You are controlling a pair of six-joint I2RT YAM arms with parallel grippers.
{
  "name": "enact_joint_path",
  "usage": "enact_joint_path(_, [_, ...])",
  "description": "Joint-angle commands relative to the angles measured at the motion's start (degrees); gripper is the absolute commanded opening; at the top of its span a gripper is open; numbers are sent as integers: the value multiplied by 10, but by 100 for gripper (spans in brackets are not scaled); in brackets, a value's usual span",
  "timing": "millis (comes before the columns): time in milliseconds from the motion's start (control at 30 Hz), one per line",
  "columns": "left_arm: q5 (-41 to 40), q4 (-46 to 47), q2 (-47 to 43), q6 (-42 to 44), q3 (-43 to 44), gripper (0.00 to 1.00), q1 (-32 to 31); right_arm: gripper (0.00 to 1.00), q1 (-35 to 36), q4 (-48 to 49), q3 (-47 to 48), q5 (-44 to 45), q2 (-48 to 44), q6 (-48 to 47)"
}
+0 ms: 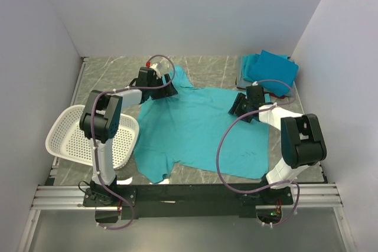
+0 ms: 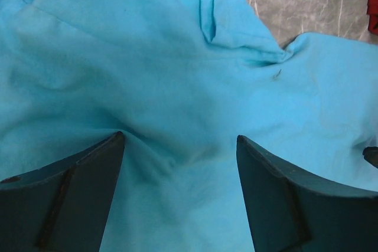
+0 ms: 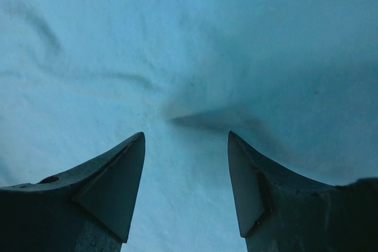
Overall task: Fold and stack the t-shirts
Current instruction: Fold the tshirt
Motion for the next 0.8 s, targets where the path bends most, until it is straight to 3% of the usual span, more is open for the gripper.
enact_joint_path(0, [21, -8, 34, -7, 45, 82, -1, 65, -14, -5, 23, -4, 13, 4])
enact_joint_path(133, [33, -21, 69, -6, 91, 82, -2, 64, -27, 6, 32, -48, 29, 0])
enact_joint_path(300, [37, -40, 116, -3, 149, 82, -3, 64, -32, -7, 55, -33, 45, -1])
enact_joint_path(533, [36, -86, 174, 9, 276, 82, -17, 64, -58, 4, 72, -86, 53, -9])
enact_joint_path(767, [1, -114, 186, 18, 360, 85, -45, 63, -64, -26, 95, -55, 38, -35])
